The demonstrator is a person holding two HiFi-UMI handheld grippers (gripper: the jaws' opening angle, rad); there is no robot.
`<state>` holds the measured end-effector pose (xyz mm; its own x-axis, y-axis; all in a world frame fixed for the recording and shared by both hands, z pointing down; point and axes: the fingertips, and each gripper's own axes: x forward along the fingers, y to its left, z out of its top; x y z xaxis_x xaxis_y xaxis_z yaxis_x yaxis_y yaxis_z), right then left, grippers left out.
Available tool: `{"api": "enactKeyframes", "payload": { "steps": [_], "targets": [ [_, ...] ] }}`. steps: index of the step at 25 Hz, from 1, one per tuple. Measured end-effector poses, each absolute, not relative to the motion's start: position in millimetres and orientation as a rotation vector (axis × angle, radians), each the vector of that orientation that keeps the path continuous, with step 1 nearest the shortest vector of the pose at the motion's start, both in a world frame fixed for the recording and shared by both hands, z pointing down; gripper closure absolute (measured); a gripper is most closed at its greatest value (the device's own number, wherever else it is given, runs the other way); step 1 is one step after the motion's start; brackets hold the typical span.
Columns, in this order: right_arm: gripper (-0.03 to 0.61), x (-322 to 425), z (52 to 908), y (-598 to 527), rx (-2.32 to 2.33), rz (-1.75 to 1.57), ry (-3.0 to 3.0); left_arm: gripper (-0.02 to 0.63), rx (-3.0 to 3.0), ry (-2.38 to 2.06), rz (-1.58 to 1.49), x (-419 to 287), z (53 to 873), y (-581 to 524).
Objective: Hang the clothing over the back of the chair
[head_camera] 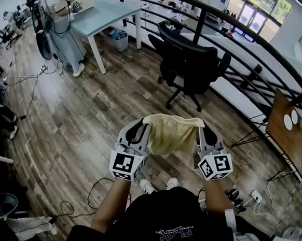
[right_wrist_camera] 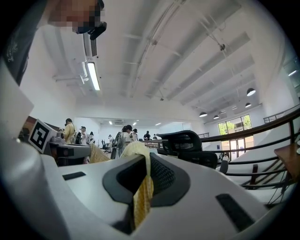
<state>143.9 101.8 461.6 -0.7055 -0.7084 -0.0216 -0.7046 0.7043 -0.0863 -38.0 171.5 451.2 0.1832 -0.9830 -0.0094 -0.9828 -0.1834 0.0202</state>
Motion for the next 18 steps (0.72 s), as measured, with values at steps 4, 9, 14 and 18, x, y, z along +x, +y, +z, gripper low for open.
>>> {"api": "enactKeyframes", "payload": {
  "steps": [4,9,14,18],
  "targets": [
    [0.552,131.4,458.6,107.9,-1.174,-0.083,2.852,0.546,2.419,-1.983,-0.039,-44.5,453.9,175.9],
    [0.552,126.7,461.3,110.7,-1.231,-0.065,2.839,0.546,2.432,-1.961,-0.047,-52.6,456.2,175.9],
    [0.552,123.9,461.1,111.9,-1.242,-0.075,2.842,0.546,2.446,-1.938,-0.064,-56.0,455.1,173.6],
    [0.552,119.8,458.3,111.4,-1.246,-0.064,2.839,0.546,2.454,-1.936,-0.064,-60.0,452.9,171.2]
  ]
}}
